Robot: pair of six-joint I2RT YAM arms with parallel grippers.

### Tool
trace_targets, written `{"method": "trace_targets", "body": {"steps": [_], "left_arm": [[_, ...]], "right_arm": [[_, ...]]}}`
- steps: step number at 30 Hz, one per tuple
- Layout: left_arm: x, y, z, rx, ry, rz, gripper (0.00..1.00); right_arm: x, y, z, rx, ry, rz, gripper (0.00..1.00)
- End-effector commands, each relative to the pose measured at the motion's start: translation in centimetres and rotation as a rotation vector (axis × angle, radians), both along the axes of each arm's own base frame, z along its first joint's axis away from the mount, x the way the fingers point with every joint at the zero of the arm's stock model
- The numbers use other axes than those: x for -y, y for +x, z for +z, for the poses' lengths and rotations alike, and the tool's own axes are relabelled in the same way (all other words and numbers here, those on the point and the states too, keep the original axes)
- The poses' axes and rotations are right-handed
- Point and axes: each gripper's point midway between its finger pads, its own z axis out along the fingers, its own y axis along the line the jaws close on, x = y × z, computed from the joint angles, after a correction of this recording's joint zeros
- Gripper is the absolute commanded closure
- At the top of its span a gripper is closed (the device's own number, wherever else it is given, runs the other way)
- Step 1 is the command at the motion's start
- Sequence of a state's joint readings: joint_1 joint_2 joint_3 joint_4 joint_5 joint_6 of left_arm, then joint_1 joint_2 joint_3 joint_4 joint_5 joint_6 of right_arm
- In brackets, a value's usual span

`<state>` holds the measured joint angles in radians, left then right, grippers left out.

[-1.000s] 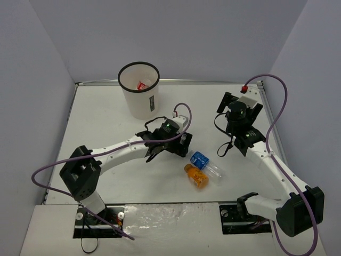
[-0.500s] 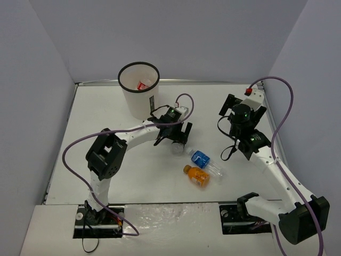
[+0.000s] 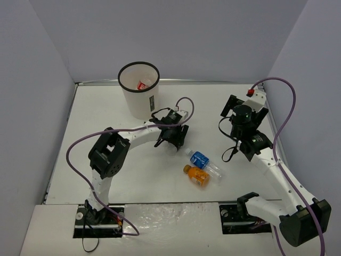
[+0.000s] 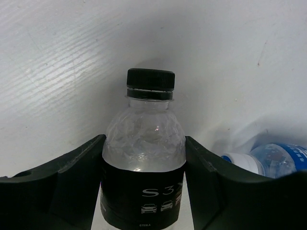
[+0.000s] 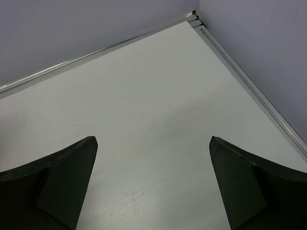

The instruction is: Put the plastic bottles in the bin

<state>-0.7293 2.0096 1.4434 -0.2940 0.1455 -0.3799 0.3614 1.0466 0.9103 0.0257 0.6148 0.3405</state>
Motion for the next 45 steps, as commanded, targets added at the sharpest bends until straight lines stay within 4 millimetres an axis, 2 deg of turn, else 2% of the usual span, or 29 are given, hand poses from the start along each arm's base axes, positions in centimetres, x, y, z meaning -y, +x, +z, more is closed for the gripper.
{"method": "trace_targets", "body": {"steps": [1,3,5,9,11,13,16,17,18,21,23,26,29,30,31,33,37,40,41,42,45], "left_arm": [[-0.8,1.9,5.5,0.105,-0.061,0.067,0.77],[-1.2,2.4,7.4,0.141,-0.073,0.085,0.86],[-1.8,3.0,10.8,0.208,-0.103,0.095,0.88],[-3.5,4.6,18.8,0.401,-0.147,0.127,0.88],[-4.6,4.8,23.5,0.521,-0.167,0.133,0.88],[-6.3,5.5,27.6,0.644,-0.174,0.182,0.88],[-9.3,7.6,32.7,0.789,-0.225,0.286,0.85],[-10.1,8.3,33.8,0.819,-0.241,0.312,0.85],[-11.2,8.9,33.8,0.824,-0.232,0.340,0.85],[-15.3,12.7,38.9,0.942,-0.269,0.481,0.85],[-16.7,15.2,39.3,0.972,-0.286,0.534,0.85],[-18.8,19.9,39.8,0.974,-0.335,0.576,0.84],[-19.6,23.0,37.1,0.877,-0.313,0.572,0.83],[-19.3,23.8,36.8,0.872,-0.319,0.561,0.83],[-19.1,24.7,35.4,0.843,-0.305,0.556,0.83],[-18.8,25.3,34.9,0.839,-0.306,0.547,0.83],[-19.0,25.6,34.7,0.855,-0.298,0.554,0.61],[-20.1,25.2,35.0,0.884,-0.254,0.579,0.37],[-20.2,24.8,35.5,0.897,-0.255,0.573,0.17],[-20.3,24.4,35.9,0.910,-0.257,0.566,0.03],[-20.7,23.2,37.7,0.943,-0.262,0.564,0.03]], "right_arm": [[0.8,-0.4,2.1,0.076,0.023,-0.045,0.00],[0.6,-0.5,2.3,0.078,0.021,-0.030,0.00],[0.2,-0.5,2.5,0.079,0.021,0.001,0.00],[-1.3,-0.2,2.8,0.080,0.037,0.093,0.00],[-2.9,0.0,2.9,0.076,0.051,0.184,0.00],[-5.0,0.1,2.6,0.066,0.074,0.299,0.00],[-7.5,0.3,1.6,0.042,0.108,0.428,0.00],[-7.8,0.4,1.3,0.033,0.108,0.437,0.00],[-8.1,0.5,1.0,0.024,0.110,0.449,0.00],[-10.4,0.2,0.3,-0.006,0.104,0.556,0.00],[-12.0,-0.4,0.0,-0.017,0.099,0.625,0.00],[-15.9,-2.5,-1.1,-0.059,0.098,0.796,0.00],[-18.4,-4.4,-2.9,-0.126,0.116,0.904,0.00],[-18.6,-4.7,-3.3,-0.142,0.116,0.911,0.00],[-18.8,-5.2,-4.2,-0.171,0.129,0.926,0.00],[-19.1,-6.0,-5.3,-0.207,0.139,0.956,0.00],[-20.2,-8.6,-8.1,-0.341,0.143,1.065,0.00],[-21.6,-11.0,-10.4,-0.452,0.134,1.164,0.00],[-22.2,-11.8,-10.8,-0.468,0.118,1.199,0.00],[-22.7,-12.5,-11.0,-0.478,0.104,1.231,0.00],[-23.4,-13.6,-10.4,-0.456,0.075,1.292,0.00]]}}
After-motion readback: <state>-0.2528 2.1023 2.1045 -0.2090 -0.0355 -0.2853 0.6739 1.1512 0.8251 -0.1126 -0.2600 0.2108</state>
